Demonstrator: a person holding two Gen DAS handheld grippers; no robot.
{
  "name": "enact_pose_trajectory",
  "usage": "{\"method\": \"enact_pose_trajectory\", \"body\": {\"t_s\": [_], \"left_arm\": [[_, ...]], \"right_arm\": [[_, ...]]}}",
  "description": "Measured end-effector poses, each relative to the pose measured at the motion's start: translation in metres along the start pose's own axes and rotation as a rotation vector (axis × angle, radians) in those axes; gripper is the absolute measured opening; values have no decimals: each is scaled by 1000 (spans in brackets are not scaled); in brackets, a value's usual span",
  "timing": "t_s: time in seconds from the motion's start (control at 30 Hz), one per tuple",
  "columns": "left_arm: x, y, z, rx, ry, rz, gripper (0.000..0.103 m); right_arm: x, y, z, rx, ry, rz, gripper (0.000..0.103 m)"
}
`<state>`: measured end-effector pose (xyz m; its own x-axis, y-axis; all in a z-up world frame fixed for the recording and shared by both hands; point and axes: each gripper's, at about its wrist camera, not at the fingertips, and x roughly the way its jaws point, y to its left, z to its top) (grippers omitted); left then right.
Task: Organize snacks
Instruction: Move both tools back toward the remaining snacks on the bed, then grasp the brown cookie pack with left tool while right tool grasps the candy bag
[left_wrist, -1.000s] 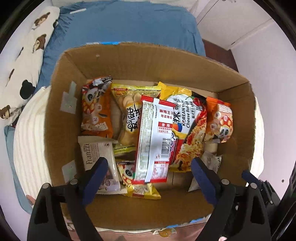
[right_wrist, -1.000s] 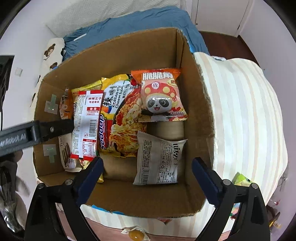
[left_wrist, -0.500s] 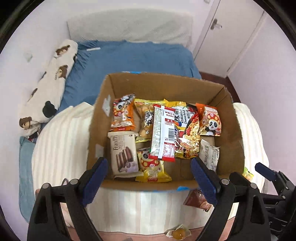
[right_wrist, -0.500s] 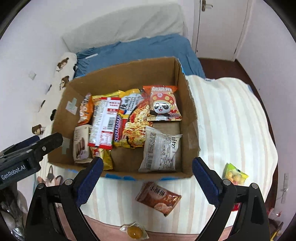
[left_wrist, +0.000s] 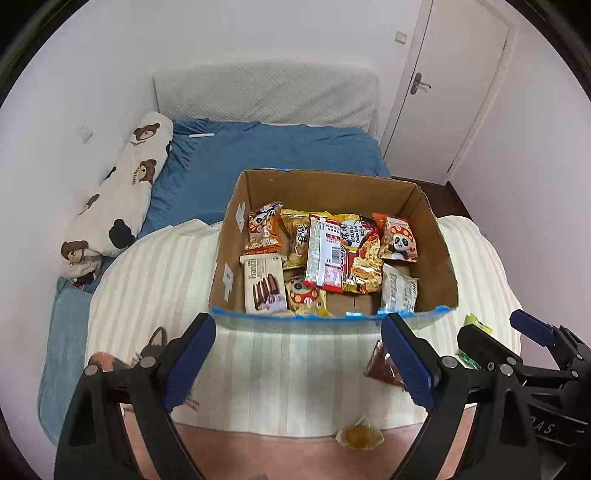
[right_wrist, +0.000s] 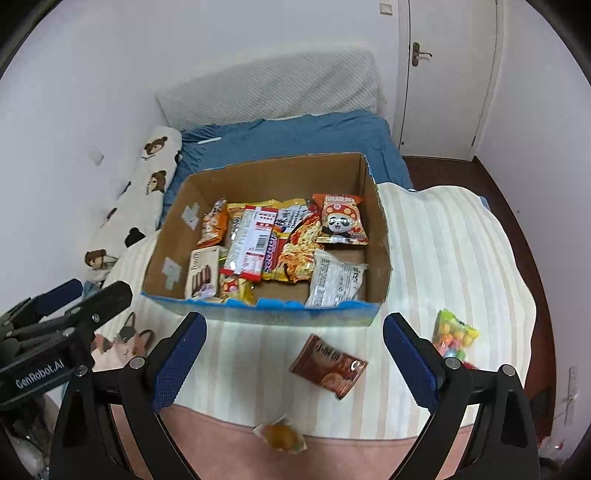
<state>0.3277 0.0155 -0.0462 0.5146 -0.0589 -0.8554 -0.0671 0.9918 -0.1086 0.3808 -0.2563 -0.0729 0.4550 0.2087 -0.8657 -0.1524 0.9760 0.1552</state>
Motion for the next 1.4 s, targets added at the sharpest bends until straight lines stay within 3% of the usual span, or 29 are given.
{"method": "enact_pose_trajectory", "body": {"t_s": [0.23,0.33,0.5,0.63,0.7,0.83,1.0,1.13,1.27,1.4], "left_arm": [[-10,-7,-36,-36,20,-12,92],[1,-18,-50,-56,65,-34,92],[41,-49,-67,-96,183,-79,92],[90,-94,-76,-29,286,-102,92],[123,-114,-80,-5,397,-131,92],[174,-115,-90,-221,559,-222,92],[215,-111,-101,-491,658,-277,92],[233,-111,-105,-610,680,-254,91],[231,-114,-106,-692,624,-240,91],[227,-120,-107,-693,571,-144,91]], "right_arm": [[-16,-19,-31,61,1,52,98],[-17,-43,-46,107,17,55,98],[-6,-105,-62,211,62,11,99],[13,-154,-65,288,104,0,99],[26,-178,-66,327,138,3,98],[49,-222,-57,398,158,8,98],[86,-259,-42,451,207,2,89],[115,-265,-35,425,268,-27,89],[139,-265,-36,402,320,-41,89],[154,-260,-42,375,354,-66,89]]}}
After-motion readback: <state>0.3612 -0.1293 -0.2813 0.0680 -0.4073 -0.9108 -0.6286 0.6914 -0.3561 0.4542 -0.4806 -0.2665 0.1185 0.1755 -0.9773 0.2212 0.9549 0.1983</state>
